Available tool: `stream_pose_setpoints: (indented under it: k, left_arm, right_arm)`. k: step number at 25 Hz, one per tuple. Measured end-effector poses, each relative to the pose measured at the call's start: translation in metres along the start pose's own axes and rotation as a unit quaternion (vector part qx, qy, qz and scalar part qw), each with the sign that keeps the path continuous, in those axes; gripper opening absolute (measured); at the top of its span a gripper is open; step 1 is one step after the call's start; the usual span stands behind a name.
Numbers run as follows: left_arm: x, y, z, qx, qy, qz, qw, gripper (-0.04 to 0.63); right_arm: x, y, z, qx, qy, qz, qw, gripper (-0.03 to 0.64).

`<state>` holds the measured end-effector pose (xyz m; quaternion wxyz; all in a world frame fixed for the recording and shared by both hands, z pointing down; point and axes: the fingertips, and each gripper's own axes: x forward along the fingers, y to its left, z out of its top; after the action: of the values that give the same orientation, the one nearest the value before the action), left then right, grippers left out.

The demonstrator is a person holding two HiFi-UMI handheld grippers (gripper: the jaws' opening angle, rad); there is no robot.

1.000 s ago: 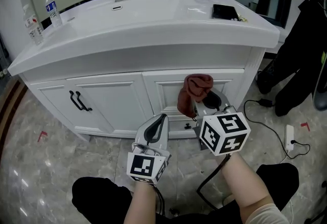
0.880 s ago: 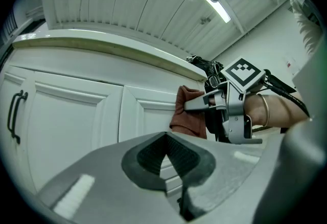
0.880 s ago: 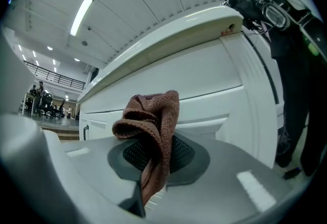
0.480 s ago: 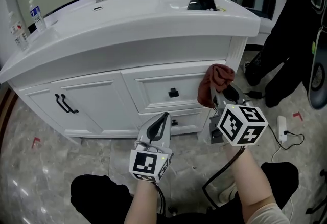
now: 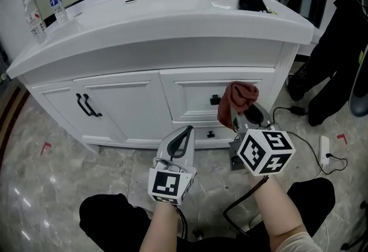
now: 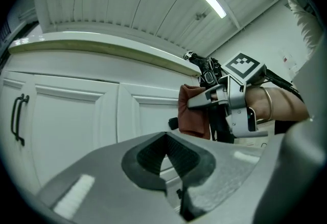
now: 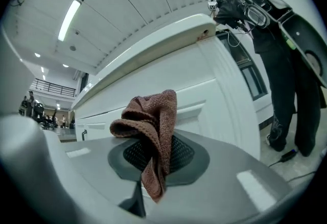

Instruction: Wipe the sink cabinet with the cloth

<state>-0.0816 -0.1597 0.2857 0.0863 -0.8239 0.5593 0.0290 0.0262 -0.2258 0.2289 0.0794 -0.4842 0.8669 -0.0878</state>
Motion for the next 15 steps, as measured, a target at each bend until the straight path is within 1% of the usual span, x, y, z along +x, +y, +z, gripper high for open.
stream_pose_setpoints:
  k: [4, 8, 12, 15]
  left_arm:
    - [-0.018, 0.030, -0.007, 0.001, 0.007, 0.032, 0.9995, 0.000]
    - [-0.033, 0.056, -0.014, 0.006, 0.018, 0.057, 0.9982, 0.000]
    - [-0.044, 0.076, -0.019, -0.002, 0.021, 0.076, 0.9969, 0.000]
    - [-0.046, 0.080, -0.024, -0.010, 0.022, 0.079, 0.9966, 0.000]
  right_arm:
    - [0.024, 0.051, -0.030, 0.013, 0.024, 0.055, 0.998, 0.081]
    - [0.047, 0.089, -0.056, 0.007, 0.051, 0.093, 0.994, 0.081]
    - [0.071, 0.115, -0.080, 0.004, 0.078, 0.114, 0.990, 0.080]
    - [0.080, 0.119, -0.087, -0.001, 0.082, 0.114, 0.990, 0.081]
